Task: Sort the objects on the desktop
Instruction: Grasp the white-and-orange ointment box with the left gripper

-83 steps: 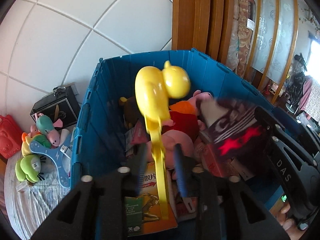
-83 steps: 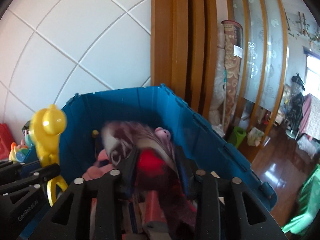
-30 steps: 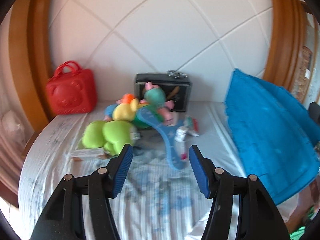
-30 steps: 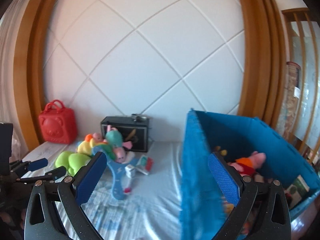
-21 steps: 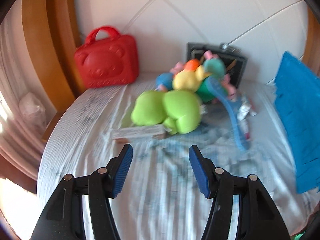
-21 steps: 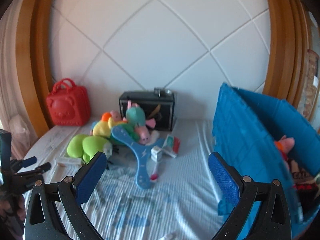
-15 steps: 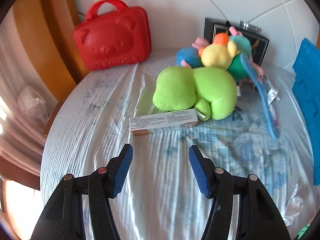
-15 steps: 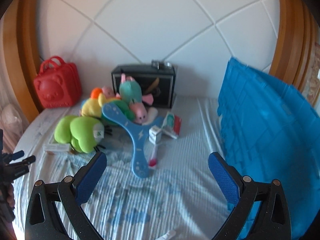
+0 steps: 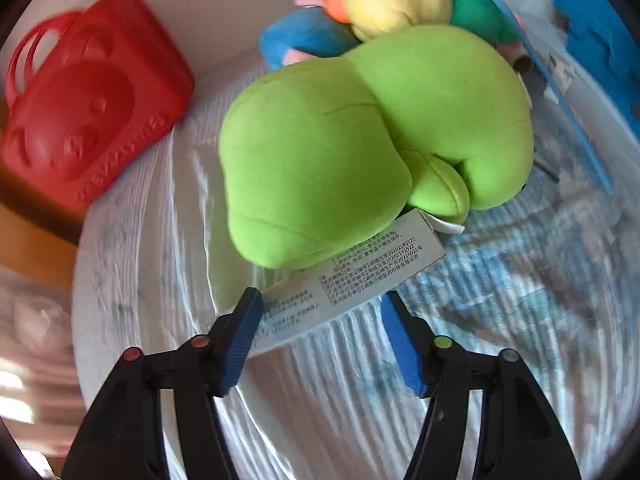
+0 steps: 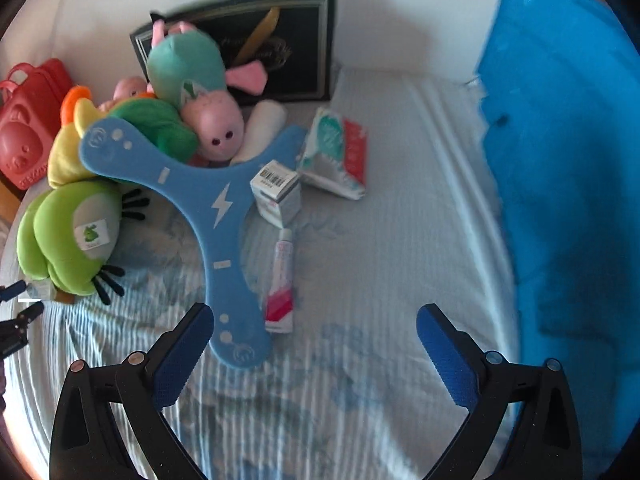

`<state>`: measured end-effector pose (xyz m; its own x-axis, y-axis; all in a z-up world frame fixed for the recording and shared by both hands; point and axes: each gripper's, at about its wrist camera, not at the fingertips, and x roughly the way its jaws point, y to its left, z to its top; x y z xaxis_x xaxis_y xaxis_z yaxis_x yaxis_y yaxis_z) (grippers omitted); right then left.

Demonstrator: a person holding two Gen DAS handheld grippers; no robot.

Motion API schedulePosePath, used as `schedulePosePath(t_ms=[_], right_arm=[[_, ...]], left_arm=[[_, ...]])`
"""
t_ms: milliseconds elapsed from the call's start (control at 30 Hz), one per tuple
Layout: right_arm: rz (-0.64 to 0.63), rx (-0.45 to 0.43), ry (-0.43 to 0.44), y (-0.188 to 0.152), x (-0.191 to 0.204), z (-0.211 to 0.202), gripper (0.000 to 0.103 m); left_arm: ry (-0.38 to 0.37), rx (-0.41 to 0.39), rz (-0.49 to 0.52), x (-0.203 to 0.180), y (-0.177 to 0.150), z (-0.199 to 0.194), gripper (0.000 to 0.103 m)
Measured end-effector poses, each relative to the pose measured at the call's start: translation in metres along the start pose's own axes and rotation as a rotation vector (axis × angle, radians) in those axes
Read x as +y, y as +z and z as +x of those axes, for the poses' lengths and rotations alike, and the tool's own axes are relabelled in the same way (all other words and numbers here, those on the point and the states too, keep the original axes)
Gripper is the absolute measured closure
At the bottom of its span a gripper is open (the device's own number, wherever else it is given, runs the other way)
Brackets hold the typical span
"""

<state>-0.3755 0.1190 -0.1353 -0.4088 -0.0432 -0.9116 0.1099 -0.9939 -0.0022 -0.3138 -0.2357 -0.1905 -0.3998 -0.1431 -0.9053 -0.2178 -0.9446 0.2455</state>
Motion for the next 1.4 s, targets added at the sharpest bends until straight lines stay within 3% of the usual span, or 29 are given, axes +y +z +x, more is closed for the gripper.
schedulePosePath(t_ms=[167, 300, 433, 667, 733, 800, 833, 900, 1000, 1067, 1100, 1167, 1267, 1300, 1400], right_arm=[[-0.002, 0.117, 0.06, 0.018, 0.007, 0.05, 0.0], [0.014, 0.189, 0.067, 0.018, 0.008, 0.076, 0.0], [0.047, 0.194, 0.082, 0.006, 0.002, 0.077, 0.0], [0.079, 0.162, 0.109, -0.009, -0.016, 0.058, 0.0], [0.078, 0.151, 0.11, -0.01, -0.019, 0.052, 0.0], [0.071, 0.142, 0.098, -0.011, -0.021, 0.046, 0.0], [0.068, 0.139, 0.092, -0.012, -0.022, 0.044, 0.0], [0.061, 0.126, 0.086, -0.014, -0.023, 0.039, 0.0], [0.051, 0.122, 0.076, -0.017, -0.024, 0.038, 0.008], [0.04, 0.131, 0.068, -0.016, -0.024, 0.04, 0.039], [0.038, 0.139, 0.068, -0.015, -0.023, 0.043, 0.043], [0.034, 0.15, 0.073, -0.004, -0.017, 0.053, 0.043], [0.031, 0.162, 0.075, 0.006, -0.014, 0.062, 0.043], [0.028, 0.171, 0.077, 0.01, -0.012, 0.067, 0.043], [0.012, 0.197, 0.062, 0.017, -0.008, 0.08, 0.043]], left_arm=[[0.083, 0.022, 0.096, -0.018, 0.0, 0.007, 0.034], [0.056, 0.049, 0.002, -0.004, -0.003, 0.003, 0.034], [0.048, 0.063, -0.021, 0.006, -0.006, 0.003, 0.033], [-0.009, -0.005, 0.111, -0.008, -0.005, -0.005, 0.033], [0.001, 0.022, 0.183, -0.017, -0.004, 0.006, 0.033], [0.046, 0.073, 0.182, -0.019, -0.005, 0.023, 0.031], [0.005, 0.076, 0.138, -0.013, -0.004, 0.023, 0.042], [-0.033, 0.104, 0.008, 0.002, -0.006, 0.025, 0.045], [0.002, 0.129, -0.138, 0.013, -0.017, 0.023, 0.046], [-0.009, 0.167, -0.247, 0.02, -0.022, 0.02, 0.047], [-0.036, 0.193, -0.335, 0.026, -0.026, 0.017, 0.047], [-0.108, 0.235, -0.475, 0.035, -0.033, 0.015, 0.051], [-0.213, 0.295, -0.607, 0.047, -0.043, 0.02, 0.055], [-0.224, 0.298, -0.612, 0.048, -0.044, 0.021, 0.055], [-0.16, 0.302, -0.587, 0.046, -0.047, 0.021, 0.055]])
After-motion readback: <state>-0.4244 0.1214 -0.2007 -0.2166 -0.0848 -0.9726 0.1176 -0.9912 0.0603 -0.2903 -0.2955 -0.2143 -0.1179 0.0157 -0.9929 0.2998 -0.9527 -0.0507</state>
